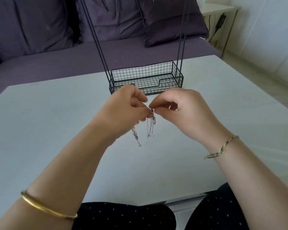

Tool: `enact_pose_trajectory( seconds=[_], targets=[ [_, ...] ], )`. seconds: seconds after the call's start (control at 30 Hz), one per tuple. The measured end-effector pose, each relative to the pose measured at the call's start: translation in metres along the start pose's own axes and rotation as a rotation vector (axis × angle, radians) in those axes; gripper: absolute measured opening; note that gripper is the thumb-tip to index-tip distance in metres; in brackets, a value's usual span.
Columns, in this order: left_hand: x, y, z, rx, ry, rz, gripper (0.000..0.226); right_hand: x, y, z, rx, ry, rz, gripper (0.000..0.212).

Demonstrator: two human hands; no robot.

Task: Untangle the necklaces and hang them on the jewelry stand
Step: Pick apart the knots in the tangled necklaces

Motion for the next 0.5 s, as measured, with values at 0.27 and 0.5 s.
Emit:
enact_pose_trajectory(
  seconds=[0.27,0.5],
  targets=[
    [0.001,0.002,0.001,0.0,0.001,0.038,0.019,-0.007,0.004,0.0,0.017,-0.145,-0.223,0.01],
    [0.003,0.003,-0.001,-0.024,0.012,0.078,0.016,-0.012,0.006,0.0,0.043,-0.253,-0.317,0.005]
  ],
)
Point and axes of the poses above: each hand's wrist, its own z-axis towards the middle knuckle, its own y-axis out of the palm, x = y × z, the point moved 3 cm from there along z, towards the middle knuckle, and after that the axes turned 10 degrees about y, right-handed, at the moved point
